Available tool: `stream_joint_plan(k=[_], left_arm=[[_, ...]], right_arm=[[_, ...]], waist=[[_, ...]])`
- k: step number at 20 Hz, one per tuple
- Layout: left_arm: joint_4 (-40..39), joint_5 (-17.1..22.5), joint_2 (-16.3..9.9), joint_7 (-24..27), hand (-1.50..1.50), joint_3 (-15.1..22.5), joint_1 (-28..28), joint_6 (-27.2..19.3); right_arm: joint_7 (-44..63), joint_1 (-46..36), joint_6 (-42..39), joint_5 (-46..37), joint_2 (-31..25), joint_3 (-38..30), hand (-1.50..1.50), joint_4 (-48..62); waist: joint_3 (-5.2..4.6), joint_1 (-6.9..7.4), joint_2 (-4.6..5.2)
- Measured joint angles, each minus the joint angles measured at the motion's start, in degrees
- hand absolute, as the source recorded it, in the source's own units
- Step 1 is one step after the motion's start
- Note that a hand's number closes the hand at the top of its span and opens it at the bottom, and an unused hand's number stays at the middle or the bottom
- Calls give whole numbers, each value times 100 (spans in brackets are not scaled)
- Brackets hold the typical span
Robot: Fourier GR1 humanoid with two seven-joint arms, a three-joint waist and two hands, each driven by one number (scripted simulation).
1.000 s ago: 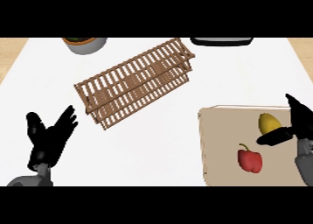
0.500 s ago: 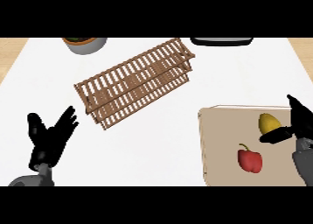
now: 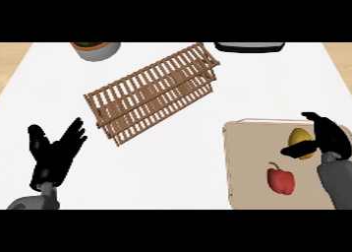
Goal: Pick the lemon from the tray and place it in the tiered shelf
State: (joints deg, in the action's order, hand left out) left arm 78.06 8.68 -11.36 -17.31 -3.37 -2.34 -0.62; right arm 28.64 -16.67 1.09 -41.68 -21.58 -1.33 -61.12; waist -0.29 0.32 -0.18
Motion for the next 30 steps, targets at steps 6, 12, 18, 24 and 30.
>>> stream_joint_plan(k=[6, 12, 18, 24, 30], left_arm=[[-120, -66, 59, -18, 0, 4, -143, -41], [-188, -72, 36, 102, 0, -62, -90, 27], [-279, -94, 57, 91, 0, 14, -209, 119], [-307, -156, 107, 70, 0, 71, -247, 73], [-270, -136, 70, 93, 0, -43, -117, 13]], right_arm=[[-508, -96, -260, -78, -128, 131, 150, 251], [-839, 38, 51, -127, 97, 203, 150, -25], [-1405, -122, -413, -377, 1000, 1560, 150, -775], [-1686, -338, -917, -52, 1882, 3434, 150, -1821], [-383, -547, -1049, 166, 2092, 4253, 150, -3964]], waist=[[-69, -38, -41], [-56, -66, -36], [-14, 130, -34], [17, 218, -41], [21, -3, -58]])
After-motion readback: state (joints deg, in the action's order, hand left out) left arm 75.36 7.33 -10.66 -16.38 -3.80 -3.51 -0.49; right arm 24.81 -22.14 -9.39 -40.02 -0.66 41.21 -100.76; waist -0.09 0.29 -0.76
